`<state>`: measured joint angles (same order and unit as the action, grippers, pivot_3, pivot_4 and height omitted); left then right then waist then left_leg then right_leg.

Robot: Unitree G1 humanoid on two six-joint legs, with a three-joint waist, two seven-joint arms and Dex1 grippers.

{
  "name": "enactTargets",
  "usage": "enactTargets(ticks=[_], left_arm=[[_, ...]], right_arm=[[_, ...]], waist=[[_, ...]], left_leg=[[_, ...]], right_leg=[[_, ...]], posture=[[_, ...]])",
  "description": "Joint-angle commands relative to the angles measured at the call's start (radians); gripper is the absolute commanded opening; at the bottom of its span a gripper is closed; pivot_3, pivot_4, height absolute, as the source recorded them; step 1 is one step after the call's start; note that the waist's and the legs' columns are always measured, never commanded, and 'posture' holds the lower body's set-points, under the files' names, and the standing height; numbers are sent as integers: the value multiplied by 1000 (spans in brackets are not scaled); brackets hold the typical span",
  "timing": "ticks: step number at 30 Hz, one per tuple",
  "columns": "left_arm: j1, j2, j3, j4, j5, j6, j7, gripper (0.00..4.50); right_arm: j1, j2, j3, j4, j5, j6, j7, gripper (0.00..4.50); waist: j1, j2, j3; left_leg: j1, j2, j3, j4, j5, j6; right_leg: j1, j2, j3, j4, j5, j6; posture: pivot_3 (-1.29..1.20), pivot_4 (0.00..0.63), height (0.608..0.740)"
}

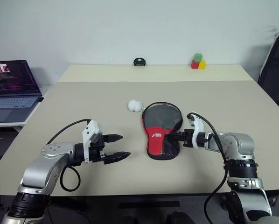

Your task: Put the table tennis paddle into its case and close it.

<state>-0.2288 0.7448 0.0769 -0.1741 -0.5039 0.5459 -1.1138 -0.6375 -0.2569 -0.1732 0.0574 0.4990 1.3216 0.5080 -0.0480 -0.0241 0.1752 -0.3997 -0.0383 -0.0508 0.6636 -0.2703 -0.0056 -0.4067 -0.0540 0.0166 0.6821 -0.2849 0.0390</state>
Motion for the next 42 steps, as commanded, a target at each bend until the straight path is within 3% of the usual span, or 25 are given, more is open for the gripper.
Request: enactTargets(ticks=[1,12,22,33,42], left_arm=[[11,29,12,-51,-28,5,-26,4500],[24,42,-17,-84,-24,10,-67,4500],[10,42,-38,-70,-12,-1,-84,4500],[13,42,-43,-69,-8,-9,-82,4500],[19,41,-40,-70,-4,-16,-77,4500]], right_arm=[[35,14,0,-139,66,67,-10,12],[216,60,-89,-417,144,285,-80,12],[347,87,-108,-525,243,293,-166,12],[385,138,-137,-529,280,293,-295,12],[423,103,-211,-562,233,293,-341,2768]], waist=[[0,0,0],[4,0,0],[9,0,0],[8,0,0],[18,0,-4]], left_leg=[[0,0,0,0,0,0],[0,0,0,0,0,0],[0,0,0,0,0,0],[1,0,-1,0,0,0],[2,0,-1,0,0,0]], right_leg=[[0,0,0,0,0,0],[0,0,0,0,0,0],[1,0,0,0,0,0],[1,1,0,0,0,0],[3,0,-1,0,0,0]], posture=[[0,150,740],[0,150,740],[0,150,740],[0,150,740],[0,150,740]])
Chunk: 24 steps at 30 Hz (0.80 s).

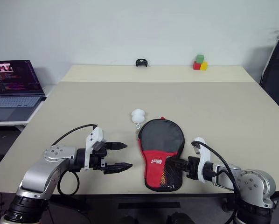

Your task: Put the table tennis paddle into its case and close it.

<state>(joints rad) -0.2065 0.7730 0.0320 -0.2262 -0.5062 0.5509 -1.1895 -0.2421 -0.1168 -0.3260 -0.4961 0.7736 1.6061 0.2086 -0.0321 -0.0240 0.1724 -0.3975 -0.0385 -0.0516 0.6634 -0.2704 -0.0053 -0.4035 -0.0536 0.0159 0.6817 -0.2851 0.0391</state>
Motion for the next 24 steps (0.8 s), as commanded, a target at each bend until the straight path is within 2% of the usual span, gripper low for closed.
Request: enactTargets(ticks=[1,5,6,12,17,24], left_arm=[[-3,13,5,-18,-2,-22,0,4500],[5,10,5,-18,1,-31,5,4500],[5,9,5,-16,1,-32,6,4500],[-8,1,4,1,7,-42,13,4500],[-67,-42,33,65,18,-57,94,4500],[-155,-104,66,157,44,-81,224,4500]], right_arm=[[33,-44,-69,-13,-40,8,-39,3071],[65,-139,-124,-76,-15,8,3,4319],[70,-159,-127,-85,-9,8,12,4472],[57,-307,-94,-129,60,-100,144,4472],[-32,-412,23,-128,15,-336,258,4472],[-136,-453,257,-66,-107,-579,352,4472]], waist=[[4,-1,-2],[22,0,-2],[28,0,-2],[25,0,-1],[7,1,0],[4,-1,1]], left_leg=[[0,0,0,0,0,0],[11,-2,-3,0,0,0],[15,-2,-3,0,-1,1],[15,-1,-2,-1,-1,1],[15,0,-2,-2,-1,1],[13,0,-2,-2,-1,1]], right_leg=[[1,0,0,0,0,0],[15,-1,-2,-4,0,1],[16,-2,-3,-6,0,1],[18,-1,-2,-6,0,1],[16,0,-2,-4,-1,0],[16,0,-2,-5,-1,1]], posture=[[0,150,740],[0,150,740],[0,150,740],[0,150,740],[0,150,740],[0,150,740]])
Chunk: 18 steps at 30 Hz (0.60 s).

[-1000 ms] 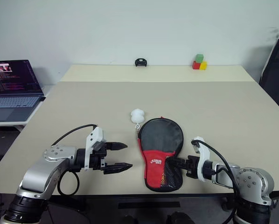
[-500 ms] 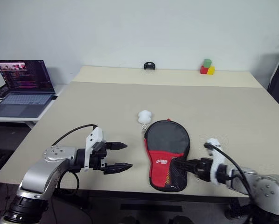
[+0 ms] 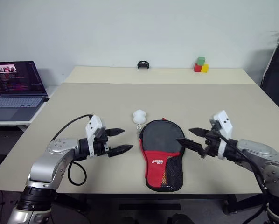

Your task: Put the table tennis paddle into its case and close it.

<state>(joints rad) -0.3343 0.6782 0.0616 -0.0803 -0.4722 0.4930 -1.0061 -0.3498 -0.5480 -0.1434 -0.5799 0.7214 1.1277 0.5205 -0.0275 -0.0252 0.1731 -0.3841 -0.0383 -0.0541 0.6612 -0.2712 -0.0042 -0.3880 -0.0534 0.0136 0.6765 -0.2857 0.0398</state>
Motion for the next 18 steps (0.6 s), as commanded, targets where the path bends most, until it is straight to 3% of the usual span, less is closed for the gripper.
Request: enactTargets(ticks=[1,7,18], left_arm=[[-38,-12,36,26,22,-31,58,4500],[-72,-18,32,94,83,-63,130,4500],[-185,-48,-23,208,150,-56,153,4500]], right_arm=[[-42,-20,122,40,-89,-139,52,4472],[-112,3,372,205,-267,-347,153,4472],[-227,143,431,614,-449,-441,116,4472]], waist=[[0,0,0],[-1,-1,1],[5,-2,2]], left_leg=[[0,0,0,0,0,0],[-1,0,0,0,0,0],[-2,-1,-1,0,0,-1]], right_leg=[[0,0,0,-1,0,0],[-1,0,0,-1,0,0],[-2,-1,0,0,0,0]], posture=[[0,150,740],[0,150,740],[0,150,740]])
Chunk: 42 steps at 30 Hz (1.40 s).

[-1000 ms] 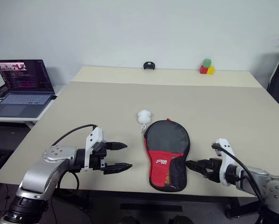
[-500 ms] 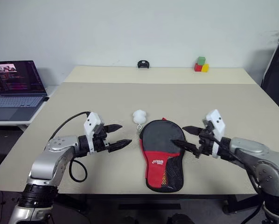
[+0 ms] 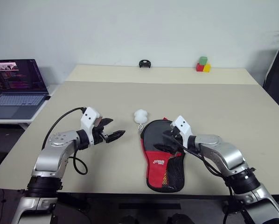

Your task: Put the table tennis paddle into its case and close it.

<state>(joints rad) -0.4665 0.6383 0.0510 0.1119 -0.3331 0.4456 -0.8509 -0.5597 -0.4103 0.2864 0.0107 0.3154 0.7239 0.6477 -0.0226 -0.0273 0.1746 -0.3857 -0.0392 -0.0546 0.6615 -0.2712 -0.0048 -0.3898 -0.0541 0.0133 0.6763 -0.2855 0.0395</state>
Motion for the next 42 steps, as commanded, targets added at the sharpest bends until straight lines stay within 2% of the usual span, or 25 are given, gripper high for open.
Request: enactTargets(ticks=[1,6,20,25,31,34,42], left_arm=[[-74,-15,-23,37,15,-3,-9,4500],[-230,-75,-67,229,61,-12,-8,4500],[-651,-292,-144,969,265,-208,58,4500],[-707,-344,-147,1100,317,-258,74,4500],[-715,-373,-139,1160,355,-276,106,4500],[-713,-375,-130,1169,361,-277,116,3848],[-697,-380,-108,1178,369,-284,126,1075]], right_arm=[[-15,10,-2,32,-52,-41,-16,4472],[-4,33,-18,48,-72,-41,-28,4472],[62,93,-22,-24,-82,2,-66,4472],[73,113,-30,-38,-88,10,-84,4472],[87,131,-40,-54,-98,10,-106,4472],[93,133,-49,-63,-96,12,-113,4500],[97,135,-56,-66,-107,22,-133,4500]], waist=[[-1,0,0],[-2,0,0],[-6,-1,0],[-11,-1,0],[-9,-1,0],[-8,-1,0],[-8,-1,0]], left_leg=[[0,0,0,0,0,0],[0,0,0,1,0,0],[0,-1,0,1,0,0],[0,-1,1,1,0,0],[0,-1,1,1,0,0],[0,-1,1,1,0,0],[0,-1,1,1,0,0]], right_leg=[[0,0,0,0,0,0],[0,0,0,1,0,0],[0,0,-3,2,0,0],[-1,1,-3,2,0,1],[-1,1,-3,2,0,1],[-1,1,-3,2,0,1],[-1,1,-3,3,0,1]], posture=[[0,150,740],[0,150,740],[0,150,740],[0,150,740],[0,150,740],[0,150,740],[0,150,740]])
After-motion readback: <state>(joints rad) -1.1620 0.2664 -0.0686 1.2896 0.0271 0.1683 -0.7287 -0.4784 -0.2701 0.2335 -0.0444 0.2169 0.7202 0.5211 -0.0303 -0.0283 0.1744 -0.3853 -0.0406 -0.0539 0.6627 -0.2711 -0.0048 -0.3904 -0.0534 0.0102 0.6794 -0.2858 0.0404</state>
